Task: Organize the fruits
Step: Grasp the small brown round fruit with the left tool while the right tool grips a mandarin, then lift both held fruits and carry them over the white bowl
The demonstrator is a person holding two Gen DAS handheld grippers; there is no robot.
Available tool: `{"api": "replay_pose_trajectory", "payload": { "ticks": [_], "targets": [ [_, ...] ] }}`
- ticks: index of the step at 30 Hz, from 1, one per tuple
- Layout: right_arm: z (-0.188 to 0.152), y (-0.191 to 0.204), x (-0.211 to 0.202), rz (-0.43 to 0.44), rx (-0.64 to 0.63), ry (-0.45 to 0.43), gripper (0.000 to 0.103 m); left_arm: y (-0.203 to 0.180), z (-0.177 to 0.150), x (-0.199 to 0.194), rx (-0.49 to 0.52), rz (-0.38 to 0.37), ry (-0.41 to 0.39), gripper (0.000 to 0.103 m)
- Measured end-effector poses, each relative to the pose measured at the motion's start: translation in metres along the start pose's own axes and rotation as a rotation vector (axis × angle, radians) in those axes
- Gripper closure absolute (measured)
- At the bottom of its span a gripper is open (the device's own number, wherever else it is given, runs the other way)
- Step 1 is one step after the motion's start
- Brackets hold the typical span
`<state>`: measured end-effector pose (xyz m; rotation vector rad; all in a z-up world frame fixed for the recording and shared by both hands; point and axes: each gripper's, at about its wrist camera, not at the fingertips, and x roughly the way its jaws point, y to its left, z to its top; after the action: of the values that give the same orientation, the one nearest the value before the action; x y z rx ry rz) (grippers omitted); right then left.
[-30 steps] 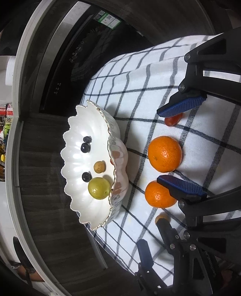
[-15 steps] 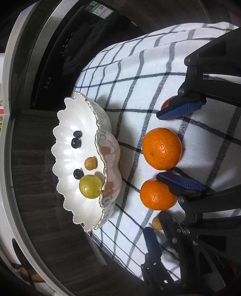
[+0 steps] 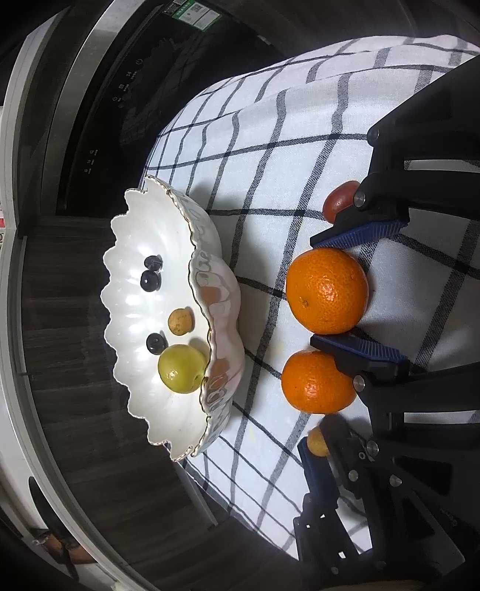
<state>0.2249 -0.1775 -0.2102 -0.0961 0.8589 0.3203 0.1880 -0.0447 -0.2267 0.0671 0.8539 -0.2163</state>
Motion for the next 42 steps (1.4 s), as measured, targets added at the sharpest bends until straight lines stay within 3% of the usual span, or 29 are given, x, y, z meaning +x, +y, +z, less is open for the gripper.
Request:
{"api": "replay_pose_trajectory", "payload": {
  "ticks": [42],
  "targets": [
    [0.030,0.022,-0.062,-0.051,-0.004,-0.115,0.056,0.023,0.035,-0.053,-0.063,0.049,-0.108,0.080]
  ]
}}
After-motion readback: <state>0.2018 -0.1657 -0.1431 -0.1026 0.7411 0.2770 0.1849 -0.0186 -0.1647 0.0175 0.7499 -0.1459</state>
